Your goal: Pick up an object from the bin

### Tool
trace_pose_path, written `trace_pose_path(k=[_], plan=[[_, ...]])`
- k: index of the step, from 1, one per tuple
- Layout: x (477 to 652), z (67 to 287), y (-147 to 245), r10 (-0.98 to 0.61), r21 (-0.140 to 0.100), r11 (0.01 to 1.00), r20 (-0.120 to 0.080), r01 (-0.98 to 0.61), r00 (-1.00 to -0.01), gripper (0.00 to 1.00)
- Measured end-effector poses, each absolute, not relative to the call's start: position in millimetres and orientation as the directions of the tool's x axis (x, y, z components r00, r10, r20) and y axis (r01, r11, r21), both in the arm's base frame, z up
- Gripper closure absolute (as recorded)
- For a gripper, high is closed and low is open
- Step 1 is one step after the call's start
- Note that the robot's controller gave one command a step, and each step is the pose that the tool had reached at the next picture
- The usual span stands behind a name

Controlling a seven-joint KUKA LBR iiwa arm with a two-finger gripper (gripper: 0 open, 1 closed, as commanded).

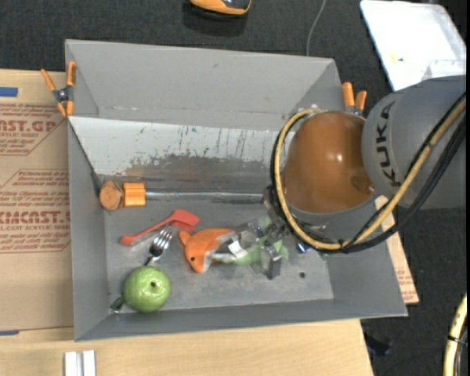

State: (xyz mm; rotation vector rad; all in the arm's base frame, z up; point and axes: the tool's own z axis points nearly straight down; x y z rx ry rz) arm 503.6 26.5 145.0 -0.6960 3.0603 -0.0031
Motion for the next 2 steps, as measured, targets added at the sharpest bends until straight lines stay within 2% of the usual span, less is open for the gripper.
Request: trace_pose_path(k=[2], plan=[[502.0, 225, 27, -0.432, 0.001, 0.902, 0.005, -0.432, -0.902, 1.00]])
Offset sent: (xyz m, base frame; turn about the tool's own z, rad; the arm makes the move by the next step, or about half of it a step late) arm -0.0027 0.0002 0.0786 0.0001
